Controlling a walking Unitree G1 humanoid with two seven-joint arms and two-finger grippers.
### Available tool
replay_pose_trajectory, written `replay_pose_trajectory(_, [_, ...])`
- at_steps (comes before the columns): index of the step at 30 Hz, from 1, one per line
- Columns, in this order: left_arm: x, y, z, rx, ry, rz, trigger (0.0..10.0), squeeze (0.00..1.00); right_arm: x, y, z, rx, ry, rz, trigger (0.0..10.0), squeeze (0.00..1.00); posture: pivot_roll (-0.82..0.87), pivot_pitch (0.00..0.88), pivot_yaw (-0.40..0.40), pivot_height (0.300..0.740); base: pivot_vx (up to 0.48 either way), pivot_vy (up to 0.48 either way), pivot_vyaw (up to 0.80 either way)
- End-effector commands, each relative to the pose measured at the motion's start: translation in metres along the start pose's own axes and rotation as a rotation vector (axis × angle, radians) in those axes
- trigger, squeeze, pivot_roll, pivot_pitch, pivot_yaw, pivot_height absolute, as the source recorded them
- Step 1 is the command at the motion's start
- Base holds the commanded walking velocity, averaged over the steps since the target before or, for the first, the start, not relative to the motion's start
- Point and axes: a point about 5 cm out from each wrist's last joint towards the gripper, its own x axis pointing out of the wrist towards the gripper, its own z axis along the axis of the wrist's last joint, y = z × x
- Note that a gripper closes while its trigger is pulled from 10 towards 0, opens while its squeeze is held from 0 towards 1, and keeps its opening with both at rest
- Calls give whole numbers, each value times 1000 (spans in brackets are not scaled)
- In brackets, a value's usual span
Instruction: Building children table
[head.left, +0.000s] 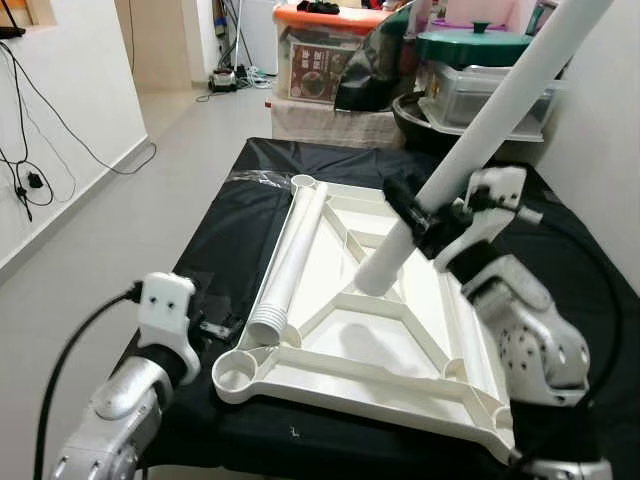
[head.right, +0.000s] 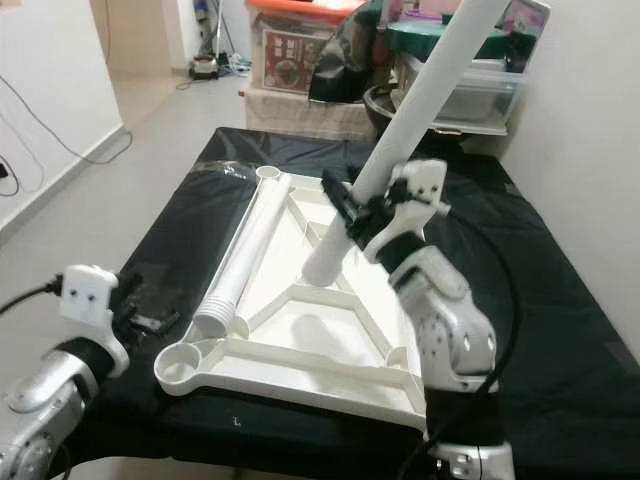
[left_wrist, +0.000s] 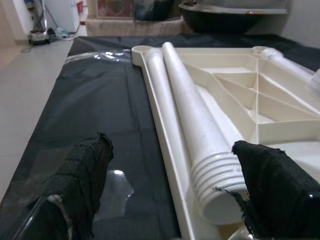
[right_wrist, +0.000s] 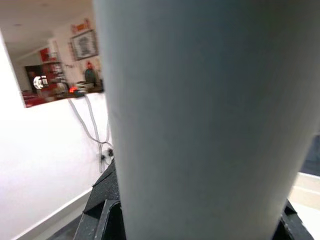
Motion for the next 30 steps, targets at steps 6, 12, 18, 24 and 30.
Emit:
replay_pose_trajectory(6, [0,-3,2,15,-16,-6,10000,0,-4,3,0,-9,-3,-16,10000,0,35,0,-95,740,0,0,0])
replay_pose_trajectory(12, [4,-5,5,24,-32,-1,10000,0,0,9,-5,13,-5,-26,10000,0,41,0,-94,740,0,0,-77])
replay_pose_trajectory(18, [8,-7,6,25,-38,7,10000,0,0,17,-9,61,21,-19,10000,0,38,0,-94,740,0,0,-726])
replay_pose_trajectory(24, [10,-8,5,31,-39,4,10000,0,-1,20,-9,58,24,-3,10000,0,35,0,-91,740,0,0,-771])
replay_pose_trajectory(30, [11,-10,7,25,-50,-9,10000,0,0,25,-7,56,14,21,10000,0,35,0,-89,740,0,0,-770])
